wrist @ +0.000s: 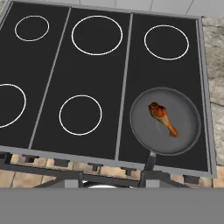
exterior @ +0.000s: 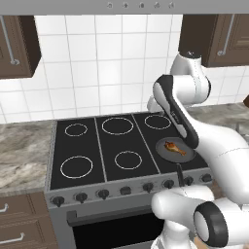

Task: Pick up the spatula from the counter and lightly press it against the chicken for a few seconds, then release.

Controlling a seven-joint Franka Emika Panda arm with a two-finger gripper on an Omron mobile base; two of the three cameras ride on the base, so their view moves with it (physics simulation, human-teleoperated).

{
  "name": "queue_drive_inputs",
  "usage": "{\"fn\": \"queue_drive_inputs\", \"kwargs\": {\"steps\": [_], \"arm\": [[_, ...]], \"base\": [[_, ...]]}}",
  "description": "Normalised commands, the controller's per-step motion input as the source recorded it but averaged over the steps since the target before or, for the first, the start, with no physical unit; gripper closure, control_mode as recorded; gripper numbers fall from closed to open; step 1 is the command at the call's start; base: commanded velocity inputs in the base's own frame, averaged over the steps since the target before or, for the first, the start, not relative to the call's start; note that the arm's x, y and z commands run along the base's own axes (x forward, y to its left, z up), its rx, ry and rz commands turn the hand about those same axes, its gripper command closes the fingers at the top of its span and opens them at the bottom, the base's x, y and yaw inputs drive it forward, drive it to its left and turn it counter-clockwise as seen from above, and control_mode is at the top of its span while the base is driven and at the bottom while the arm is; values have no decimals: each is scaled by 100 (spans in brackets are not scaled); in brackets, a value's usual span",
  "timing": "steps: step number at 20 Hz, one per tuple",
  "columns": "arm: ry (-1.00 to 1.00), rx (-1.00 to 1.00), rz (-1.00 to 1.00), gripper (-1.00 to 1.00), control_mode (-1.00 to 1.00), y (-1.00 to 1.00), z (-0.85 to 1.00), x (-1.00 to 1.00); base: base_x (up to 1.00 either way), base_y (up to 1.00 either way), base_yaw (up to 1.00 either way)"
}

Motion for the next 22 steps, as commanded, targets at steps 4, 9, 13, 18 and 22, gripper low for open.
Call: {"fn": "queue_drive_inputs", "kwargs": {"steps": [4, 9, 13, 18, 22], "arm": [[0, 0, 0, -100, -100, -1, -3, -6], [0, 0, -3, -100, -100, -33, -25, -8], [0, -1, 0, -100, -100, -57, -30, 0], [0, -4, 0, -100, -100, -66, -18, 0], [1, -5, 0, -100, -100, -76, -8, 0]], "base": [[0, 0, 0], [0, 0, 0], [0, 0, 0], [0, 0, 0], [0, 0, 0]]}}
